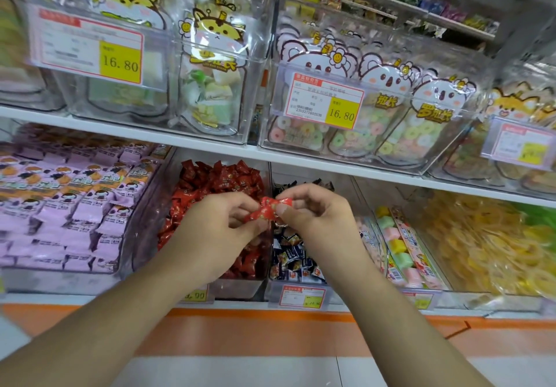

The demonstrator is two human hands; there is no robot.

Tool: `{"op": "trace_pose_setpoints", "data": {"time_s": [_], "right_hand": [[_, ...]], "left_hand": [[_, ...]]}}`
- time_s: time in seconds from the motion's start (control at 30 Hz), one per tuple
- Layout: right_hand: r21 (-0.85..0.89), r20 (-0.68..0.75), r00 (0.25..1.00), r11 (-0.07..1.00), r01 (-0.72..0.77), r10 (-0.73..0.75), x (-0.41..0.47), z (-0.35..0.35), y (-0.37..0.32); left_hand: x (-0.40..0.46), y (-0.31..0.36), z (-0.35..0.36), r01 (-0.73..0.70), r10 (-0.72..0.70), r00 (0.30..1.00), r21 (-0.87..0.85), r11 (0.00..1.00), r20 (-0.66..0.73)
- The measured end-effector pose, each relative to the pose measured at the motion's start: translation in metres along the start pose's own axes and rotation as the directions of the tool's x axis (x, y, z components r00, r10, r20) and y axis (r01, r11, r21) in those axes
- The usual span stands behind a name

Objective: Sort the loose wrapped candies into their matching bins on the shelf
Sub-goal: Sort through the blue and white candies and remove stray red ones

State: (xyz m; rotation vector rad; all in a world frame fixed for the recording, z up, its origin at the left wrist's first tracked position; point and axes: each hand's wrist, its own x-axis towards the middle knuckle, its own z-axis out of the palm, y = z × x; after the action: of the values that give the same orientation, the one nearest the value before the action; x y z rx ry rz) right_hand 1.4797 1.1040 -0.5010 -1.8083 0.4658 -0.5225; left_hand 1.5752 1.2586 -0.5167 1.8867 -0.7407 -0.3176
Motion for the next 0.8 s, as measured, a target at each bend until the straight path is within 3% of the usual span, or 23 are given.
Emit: {"op": "trace_pose_setpoints", "data": {"time_s": [0.1,0.2,0.33,0.43,0.53,0.63,0.7,0.8], "right_hand": [[0.002,-0.086,0.995,0.999,-0.041,0.041,0.0,-0.001,0.01],[-0.074,-0.007,1.0,0.997,-0.017,0.017,0.001,0.006,0.013],[-0.372,0.035,0.996,0.924,0.085,-0.077,0.003,0.007,0.017],[-0.556,0.011,0.998,0.829,0.062,-0.067,0.001,-0.01,0.021],[-0.667,-0.087,0.99,0.745,0.024,-0.11,0.004,-0.033,0.024],[-0.783,-0.186,0.97,0.619,-0.053,-0.153,0.006,-0.063,0.027],[-0.788,-0.255,0.962,0.598,-0.149,-0.096,0.001,-0.08,0.033],[-0.67,-0.352,0.925,0.652,-0.354,0.142,-0.005,-0.098,0.047]], "left_hand": [[0.0,-0.005,-0.017,0.023,0.017,0.993,0.319,0.947,-0.12],[0.003,-0.017,-0.028,0.085,-0.005,0.986,0.471,0.878,-0.167],[0.003,-0.024,-0.024,0.0,0.063,0.99,0.443,0.896,-0.129],[0.0,-0.022,-0.012,-0.158,0.157,0.987,0.44,0.884,0.039],[-0.001,-0.024,0.003,-0.268,0.207,0.961,0.432,0.861,0.184],[-0.001,-0.026,0.013,-0.304,0.236,0.95,0.417,0.857,0.207],[-0.001,-0.02,0.019,-0.342,0.279,0.938,0.417,0.842,0.205],[0.002,-0.002,0.035,-0.366,0.296,0.927,0.388,0.846,0.229]]}}
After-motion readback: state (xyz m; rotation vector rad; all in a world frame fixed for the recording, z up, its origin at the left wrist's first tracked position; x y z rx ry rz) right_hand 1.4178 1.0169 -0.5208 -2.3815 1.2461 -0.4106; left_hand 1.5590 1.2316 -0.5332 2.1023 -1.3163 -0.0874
